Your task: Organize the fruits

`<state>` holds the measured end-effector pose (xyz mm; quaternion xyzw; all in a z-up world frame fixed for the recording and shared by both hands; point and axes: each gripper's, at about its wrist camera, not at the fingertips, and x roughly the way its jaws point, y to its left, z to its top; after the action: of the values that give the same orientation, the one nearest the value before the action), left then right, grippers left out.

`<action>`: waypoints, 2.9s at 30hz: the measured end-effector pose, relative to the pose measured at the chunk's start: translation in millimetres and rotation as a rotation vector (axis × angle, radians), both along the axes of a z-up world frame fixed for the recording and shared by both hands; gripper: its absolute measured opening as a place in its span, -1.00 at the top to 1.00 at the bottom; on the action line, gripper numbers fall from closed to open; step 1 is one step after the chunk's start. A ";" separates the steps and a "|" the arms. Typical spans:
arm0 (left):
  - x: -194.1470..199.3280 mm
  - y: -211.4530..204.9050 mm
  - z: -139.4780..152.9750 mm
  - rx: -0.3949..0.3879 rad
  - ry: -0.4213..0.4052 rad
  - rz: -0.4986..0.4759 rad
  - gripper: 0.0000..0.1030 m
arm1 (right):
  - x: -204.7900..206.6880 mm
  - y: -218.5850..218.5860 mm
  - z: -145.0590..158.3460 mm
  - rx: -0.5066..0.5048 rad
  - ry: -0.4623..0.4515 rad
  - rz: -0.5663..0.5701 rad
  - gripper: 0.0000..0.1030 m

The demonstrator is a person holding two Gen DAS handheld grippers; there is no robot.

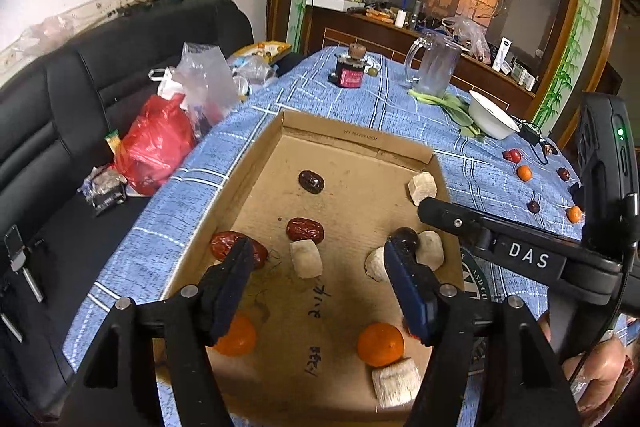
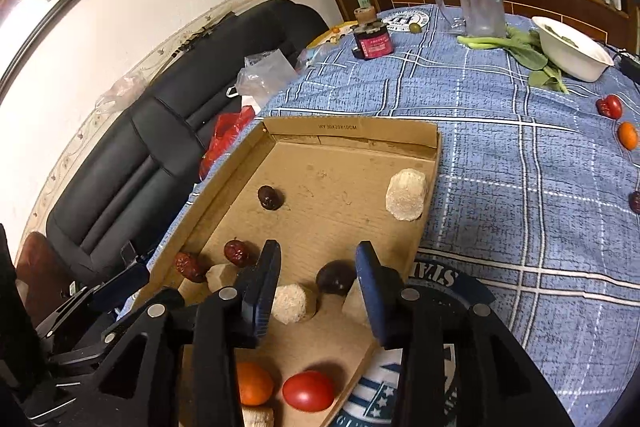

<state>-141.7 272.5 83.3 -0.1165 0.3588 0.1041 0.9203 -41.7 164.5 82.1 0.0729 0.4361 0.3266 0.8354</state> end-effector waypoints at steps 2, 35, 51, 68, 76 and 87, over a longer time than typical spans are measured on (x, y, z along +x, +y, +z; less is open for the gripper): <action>-4.4 -2.0 3.5 0.012 -0.009 0.000 -0.34 | -6.1 -4.3 4.3 0.005 -0.008 -0.008 0.16; -94.7 -43.0 47.9 0.239 -0.230 0.216 -0.99 | -136.7 -65.3 26.1 -0.100 -0.235 -0.193 -0.24; -112.8 -55.4 31.3 0.222 -0.207 0.154 -0.99 | -169.9 -58.7 29.5 -0.173 -0.334 -0.188 -0.45; -89.6 -48.4 -0.4 0.138 -0.075 0.109 -0.99 | -150.4 -61.4 9.4 -0.226 -0.257 -0.239 -0.50; -81.0 -43.3 -8.9 0.124 -0.048 0.110 -0.99 | -145.9 -50.9 3.2 -0.256 -0.253 -0.227 -0.51; -77.1 -38.9 -16.1 0.110 -0.028 0.113 -0.99 | -140.3 -47.2 -3.6 -0.274 -0.233 -0.233 -0.51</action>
<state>-218.9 233.6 67.2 -0.0873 0.3326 0.1739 0.9228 -182.1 117.3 78.6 -0.0296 0.3655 0.1720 0.9143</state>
